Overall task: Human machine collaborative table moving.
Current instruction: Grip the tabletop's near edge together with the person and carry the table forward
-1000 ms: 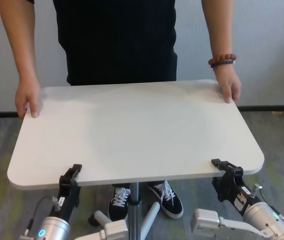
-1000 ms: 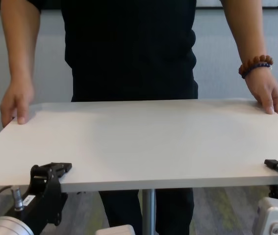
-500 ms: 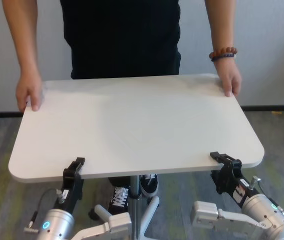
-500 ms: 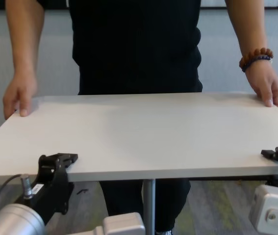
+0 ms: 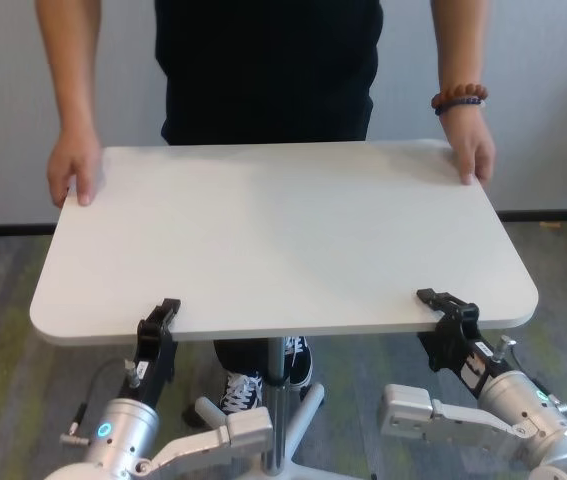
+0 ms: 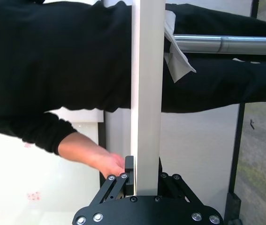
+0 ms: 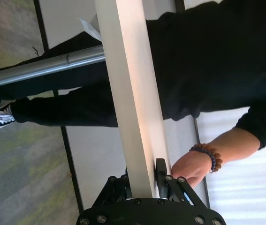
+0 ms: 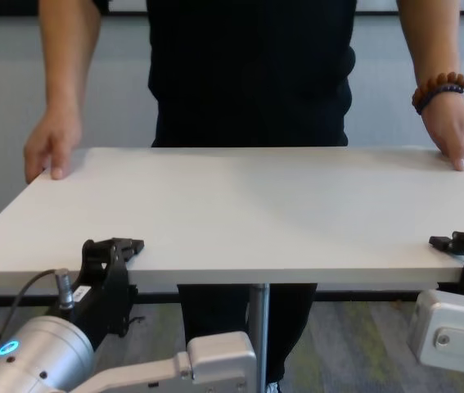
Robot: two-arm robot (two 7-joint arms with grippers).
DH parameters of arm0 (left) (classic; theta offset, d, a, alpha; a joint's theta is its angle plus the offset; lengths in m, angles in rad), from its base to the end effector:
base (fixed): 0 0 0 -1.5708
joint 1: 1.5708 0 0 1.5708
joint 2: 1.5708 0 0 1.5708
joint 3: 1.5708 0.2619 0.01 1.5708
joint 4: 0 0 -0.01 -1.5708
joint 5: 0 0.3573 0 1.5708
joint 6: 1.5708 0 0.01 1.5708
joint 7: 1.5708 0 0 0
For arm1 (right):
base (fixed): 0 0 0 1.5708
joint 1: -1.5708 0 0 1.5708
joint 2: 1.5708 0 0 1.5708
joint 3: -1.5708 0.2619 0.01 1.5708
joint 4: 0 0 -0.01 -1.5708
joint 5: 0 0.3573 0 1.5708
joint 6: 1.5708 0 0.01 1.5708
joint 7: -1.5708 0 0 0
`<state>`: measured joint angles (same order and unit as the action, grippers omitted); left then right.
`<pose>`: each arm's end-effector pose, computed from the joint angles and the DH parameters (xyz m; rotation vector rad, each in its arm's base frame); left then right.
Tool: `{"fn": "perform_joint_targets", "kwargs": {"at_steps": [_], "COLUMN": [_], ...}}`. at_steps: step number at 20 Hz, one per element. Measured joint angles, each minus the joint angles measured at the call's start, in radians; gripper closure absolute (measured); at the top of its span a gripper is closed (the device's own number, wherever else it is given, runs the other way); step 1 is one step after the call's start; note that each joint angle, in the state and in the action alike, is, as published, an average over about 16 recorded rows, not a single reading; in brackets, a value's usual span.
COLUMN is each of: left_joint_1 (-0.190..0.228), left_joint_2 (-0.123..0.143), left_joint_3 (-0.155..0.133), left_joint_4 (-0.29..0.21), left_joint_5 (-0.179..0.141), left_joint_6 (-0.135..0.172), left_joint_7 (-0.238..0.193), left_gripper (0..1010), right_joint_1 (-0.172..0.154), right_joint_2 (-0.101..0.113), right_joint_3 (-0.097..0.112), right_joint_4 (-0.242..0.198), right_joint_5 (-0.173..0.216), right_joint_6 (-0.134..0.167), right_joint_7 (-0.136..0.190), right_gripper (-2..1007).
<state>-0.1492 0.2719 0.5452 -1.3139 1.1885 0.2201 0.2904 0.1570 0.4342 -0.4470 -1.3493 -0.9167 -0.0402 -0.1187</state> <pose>0.3671 -0.0811 -0.3515 1.0316 -1.3179 1.0723 0.3864 -0.0043 -0.3298 -0.9283 -1.1182 -0.9577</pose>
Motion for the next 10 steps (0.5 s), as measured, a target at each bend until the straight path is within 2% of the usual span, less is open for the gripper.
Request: {"fn": "perform_joint_targets", "kwargs": {"at_steps": [10], "left_joint_1": [-0.054], "left_joint_2": [-0.021], "left_joint_3": [0.015], "left_joint_4": [0.062], "left_joint_5": [-0.003], "left_joint_6": [-0.003], "left_joint_7": [0.011], "left_gripper": [776], "right_joint_1": [0.063], "right_joint_2": [-0.019], "right_joint_3": [-0.023], "right_joint_4": [0.076], "right_joint_5": [0.006], "right_joint_6": [-0.021], "right_joint_7": [-0.011], "right_gripper": [742]}}
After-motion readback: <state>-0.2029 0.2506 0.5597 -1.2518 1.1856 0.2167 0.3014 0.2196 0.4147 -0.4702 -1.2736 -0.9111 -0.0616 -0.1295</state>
